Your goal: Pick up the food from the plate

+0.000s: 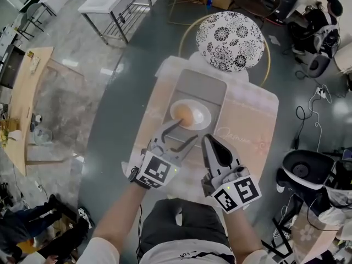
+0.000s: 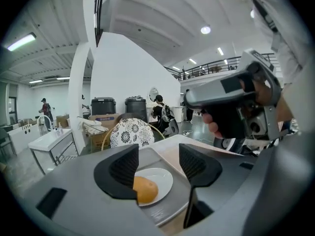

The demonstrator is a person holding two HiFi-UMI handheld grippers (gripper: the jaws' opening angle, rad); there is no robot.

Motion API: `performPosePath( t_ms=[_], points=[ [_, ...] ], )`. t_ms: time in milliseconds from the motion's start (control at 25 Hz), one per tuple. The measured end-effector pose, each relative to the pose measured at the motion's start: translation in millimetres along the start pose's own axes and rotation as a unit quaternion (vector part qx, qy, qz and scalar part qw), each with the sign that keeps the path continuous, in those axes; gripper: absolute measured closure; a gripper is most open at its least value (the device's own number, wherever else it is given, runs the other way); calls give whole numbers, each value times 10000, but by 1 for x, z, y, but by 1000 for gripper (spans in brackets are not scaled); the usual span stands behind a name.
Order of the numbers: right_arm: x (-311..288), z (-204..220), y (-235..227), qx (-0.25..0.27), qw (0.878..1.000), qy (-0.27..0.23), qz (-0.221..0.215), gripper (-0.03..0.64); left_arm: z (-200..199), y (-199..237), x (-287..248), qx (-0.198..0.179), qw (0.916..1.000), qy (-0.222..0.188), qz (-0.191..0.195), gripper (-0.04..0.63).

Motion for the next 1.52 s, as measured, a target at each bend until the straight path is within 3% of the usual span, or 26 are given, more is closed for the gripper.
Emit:
performPosePath(
  t_ms=[840,1280,1520],
  points=[
    [-3,61,-43,-74,9998,117,109,601,97,13,-82,-736,9926,468,842,134],
    [-3,69,-48,-80,9998,163,100,601,114,14,-97,-650,9907,695,972,106],
    [-1,72,-49,-88,9998,164,118,601,124,14,-101,-837,9861,1052,972,107]
  ],
)
Point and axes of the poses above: the fingertips, and each gripper's own axes: x backward along the fingers, y to its left, z out of its underside, the point moved 1 cm from there along x, backward along the fingers, and after that the axes turned 15 degrees about -z, right-handed, at the moved point
